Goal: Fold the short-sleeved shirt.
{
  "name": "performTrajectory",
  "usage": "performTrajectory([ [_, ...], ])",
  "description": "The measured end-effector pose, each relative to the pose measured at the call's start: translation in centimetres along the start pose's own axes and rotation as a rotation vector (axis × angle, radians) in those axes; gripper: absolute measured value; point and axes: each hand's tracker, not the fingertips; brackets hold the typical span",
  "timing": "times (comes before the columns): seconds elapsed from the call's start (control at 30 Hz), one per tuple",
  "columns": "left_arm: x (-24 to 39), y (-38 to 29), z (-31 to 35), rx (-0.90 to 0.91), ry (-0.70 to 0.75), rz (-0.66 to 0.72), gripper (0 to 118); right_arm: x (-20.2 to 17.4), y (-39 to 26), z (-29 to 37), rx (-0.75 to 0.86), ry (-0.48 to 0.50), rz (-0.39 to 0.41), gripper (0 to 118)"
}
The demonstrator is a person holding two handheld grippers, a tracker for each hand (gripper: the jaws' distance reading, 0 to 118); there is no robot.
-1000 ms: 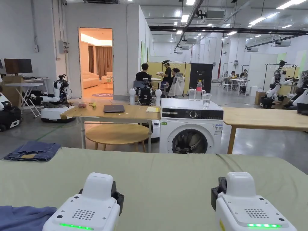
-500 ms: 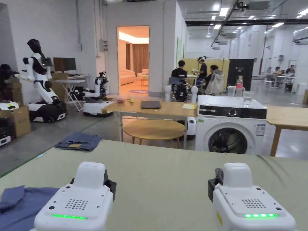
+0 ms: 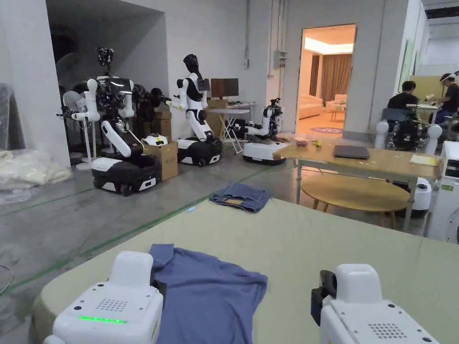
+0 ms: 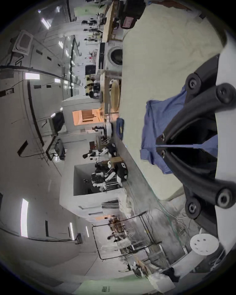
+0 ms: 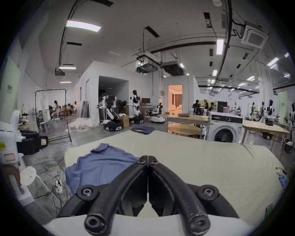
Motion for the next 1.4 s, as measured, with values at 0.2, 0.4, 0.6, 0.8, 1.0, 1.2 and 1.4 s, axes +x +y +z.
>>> performTrajectory([
  [0.2,3.2,-1.1,-12.0,-0.237,-0.136,0.005,118,1.6,-1.0,-1.8,-0.048,-0.025,0.002,0],
  [0.4,8.2,-6.0,-25.3,-0.528,-0.278,0.008,117,4.0,-2.8,-3.5,-0.108,-0.087,0.001,0],
  [0.6,11.1,-12.1,-32.1,-0.739,-0.3,0.095,103,6.3,-4.5,-4.3,-0.168,-0.148,0.008,0],
  [0.8,9.7,-10.2,-29.7,-0.574,-0.246,-0.049,0,8.2,-4.3,-4.0,-0.175,-0.167,-0.016,0],
  [1.0,11.0,-6.7,-26.5,-0.504,-0.358,0.014,0,10.8,-3.3,-1.3,-0.139,-0.213,-0.045,0],
  [1.2,19.0,0.9,-21.5,-0.357,-0.565,-0.016,0,14.7,-2.0,3.7,-0.095,-0.328,-0.076,0],
  [1.4,31.4,6.9,-11.6,-0.208,-0.885,-0.085,0,18.7,-0.7,10.4,-0.048,-0.461,-0.081,0],
])
